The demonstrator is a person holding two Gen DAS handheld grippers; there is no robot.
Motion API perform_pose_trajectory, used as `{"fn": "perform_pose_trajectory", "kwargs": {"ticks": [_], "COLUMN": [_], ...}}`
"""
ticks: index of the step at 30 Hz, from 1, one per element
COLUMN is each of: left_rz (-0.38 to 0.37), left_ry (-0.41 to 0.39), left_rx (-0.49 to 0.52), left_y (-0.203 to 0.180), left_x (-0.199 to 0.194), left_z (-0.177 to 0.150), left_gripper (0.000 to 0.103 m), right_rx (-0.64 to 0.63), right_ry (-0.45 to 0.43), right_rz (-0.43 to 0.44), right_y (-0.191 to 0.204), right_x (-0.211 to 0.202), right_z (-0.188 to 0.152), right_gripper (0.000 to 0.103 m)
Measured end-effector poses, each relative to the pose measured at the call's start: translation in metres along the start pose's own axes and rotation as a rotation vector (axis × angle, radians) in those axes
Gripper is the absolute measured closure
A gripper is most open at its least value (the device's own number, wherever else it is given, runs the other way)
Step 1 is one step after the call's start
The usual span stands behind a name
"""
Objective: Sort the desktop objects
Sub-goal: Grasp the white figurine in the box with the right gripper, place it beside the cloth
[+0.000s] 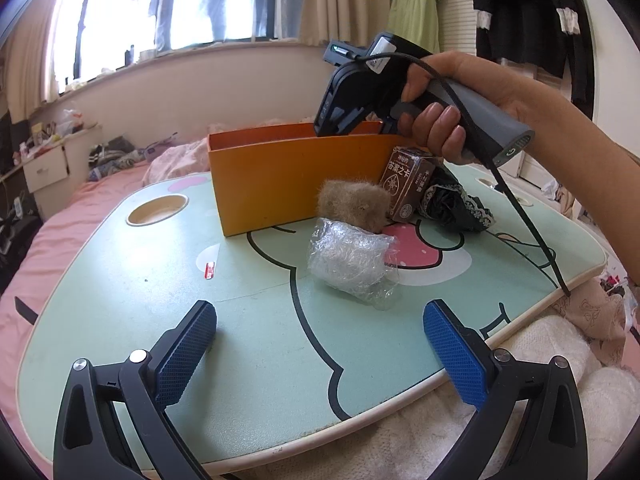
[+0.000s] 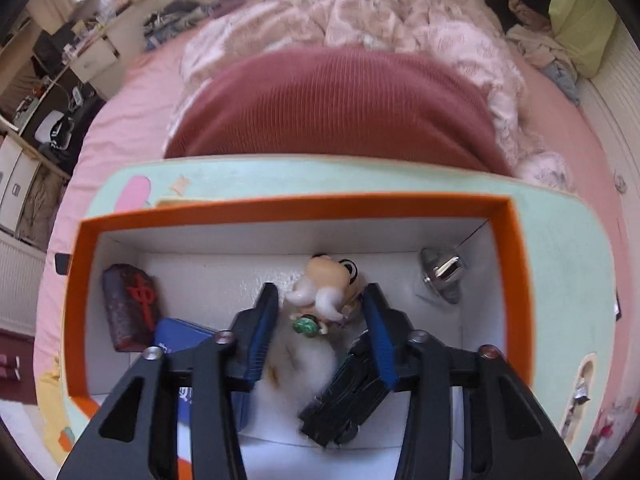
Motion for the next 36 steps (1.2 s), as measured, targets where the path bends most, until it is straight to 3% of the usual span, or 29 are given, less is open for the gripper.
{"fn": "perform_pose_trajectory", "kwargs": {"ticks": [3,8,12,15,20,26,30,34,36], "left_rz": [0.001,0.002,0.002,0.002,0.002,0.002,0.002,0.002,0.002], "left_ry": [0.000,0.000,0.000,0.000,0.000,-0.001,-0.001,-0.001,-0.001], "left_rx": [0.000,0.000,0.000,0.000,0.000,0.000,0.000,0.000,0.000], "left_y": [0.000,-0.001,-0.001,-0.001,-0.001,-0.001,-0.001,-0.001,-0.001], "left_x": [0.000,0.000,0.000,0.000,0.000,0.000,0.000,-0.001,-0.001], "left_z": [0.000,0.000,0.000,0.000,-0.001,-0.001,-0.001,-0.001,-0.001], "left_gripper": [0.000,0.000,0.000,0.000,0.000,0.000,0.000,0.000,0.000], "right_rx": [0.024,0.067,0.077,0.036,-0.092,-0.054,-0.056,-0.030,-0.006], "right_ry": [-0.057,-0.321,-0.525,-0.605,-0.597,-0.474,-0.398,-0.469,-0.509], "right_rz": [0.045,0.141,0.207,0.236,0.162,0.042,0.099,0.161,0.169], "right_y": [-0.006,-0.019,-0.029,-0.032,-0.031,-0.060,-0.051,-0.042,-0.046], "right_x": [-0.015,-0.079,-0.148,-0.179,-0.177,-0.109,-0.074,-0.078,-0.087], "right_z": [-0.005,-0.010,-0.034,-0.060,-0.115,-0.124,-0.120,-0.113,-0.117], "right_gripper": [0.067,0.067,0.067,0.067,0.067,0.067,0.067,0.064,0.052]}}
Point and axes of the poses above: each gripper's, at about its wrist camera, not at the fingertips, and x roughly the way its jaws point, y to its left, z to its top, the point moved 4 cm from there along x, roughly the way its jaws point, and after that the axes turned 5 degrees about -z, right-handed, at the moved point
